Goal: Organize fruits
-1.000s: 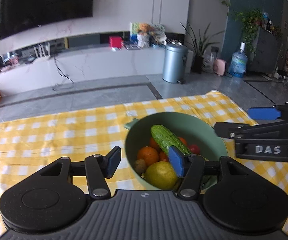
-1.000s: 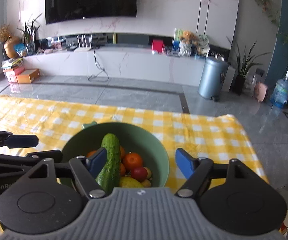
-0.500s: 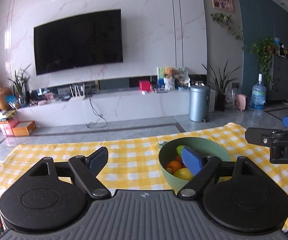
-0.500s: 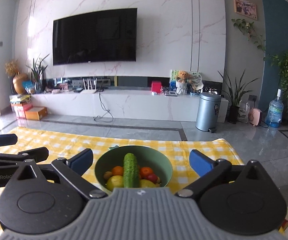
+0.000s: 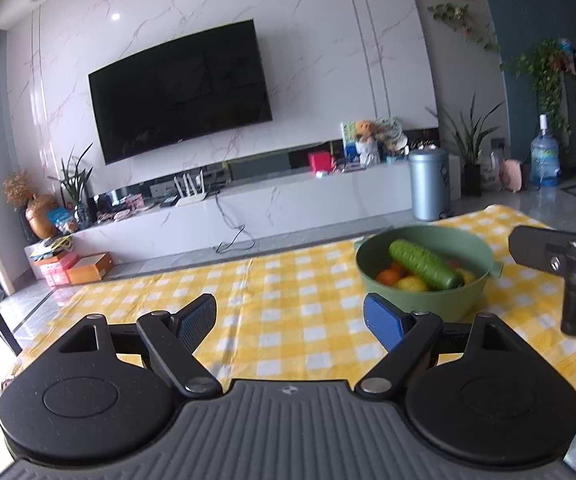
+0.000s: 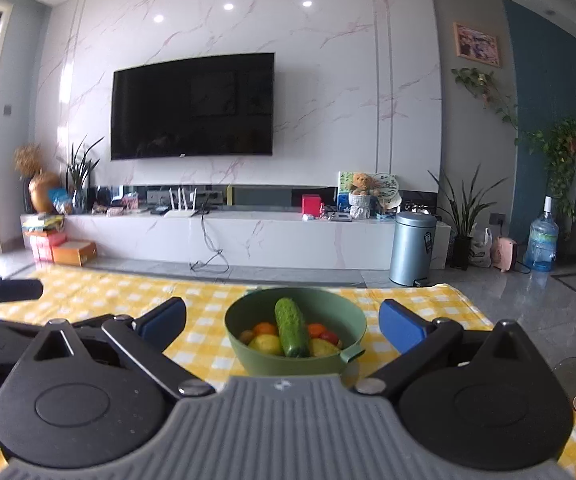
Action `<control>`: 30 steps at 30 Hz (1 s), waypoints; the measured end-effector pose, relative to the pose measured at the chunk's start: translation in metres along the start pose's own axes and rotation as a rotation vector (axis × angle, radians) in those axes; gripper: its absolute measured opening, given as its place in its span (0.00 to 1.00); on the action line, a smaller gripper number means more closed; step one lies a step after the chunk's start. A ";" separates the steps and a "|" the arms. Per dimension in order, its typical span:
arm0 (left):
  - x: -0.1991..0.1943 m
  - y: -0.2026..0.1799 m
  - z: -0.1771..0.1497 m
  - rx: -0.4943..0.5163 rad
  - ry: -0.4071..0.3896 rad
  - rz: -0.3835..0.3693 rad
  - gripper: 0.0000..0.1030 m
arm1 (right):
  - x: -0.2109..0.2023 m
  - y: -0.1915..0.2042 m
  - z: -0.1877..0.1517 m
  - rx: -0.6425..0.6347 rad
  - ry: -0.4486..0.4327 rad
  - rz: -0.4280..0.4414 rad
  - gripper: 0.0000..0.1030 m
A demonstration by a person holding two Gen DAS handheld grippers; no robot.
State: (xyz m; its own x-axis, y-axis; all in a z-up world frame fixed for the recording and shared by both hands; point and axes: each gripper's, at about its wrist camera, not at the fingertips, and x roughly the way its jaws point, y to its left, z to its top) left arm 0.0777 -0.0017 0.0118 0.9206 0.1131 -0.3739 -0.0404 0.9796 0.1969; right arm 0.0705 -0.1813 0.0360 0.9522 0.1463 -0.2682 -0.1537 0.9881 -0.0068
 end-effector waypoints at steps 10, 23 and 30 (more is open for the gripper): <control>0.025 0.003 -0.030 -0.031 0.120 -0.039 0.95 | 0.036 -0.006 -0.039 0.021 0.121 0.011 0.96; 0.042 -0.001 -0.047 -0.022 0.193 -0.052 0.95 | 0.066 -0.012 -0.052 0.103 0.204 0.019 0.96; 0.046 -0.002 -0.047 -0.016 0.214 -0.057 0.95 | 0.069 -0.016 -0.054 0.141 0.223 0.013 0.96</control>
State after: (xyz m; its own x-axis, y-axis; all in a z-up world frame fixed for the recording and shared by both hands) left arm 0.1014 0.0092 -0.0482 0.8184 0.0883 -0.5678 0.0017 0.9877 0.1561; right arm 0.1241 -0.1893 -0.0343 0.8663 0.1603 -0.4731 -0.1125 0.9854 0.1280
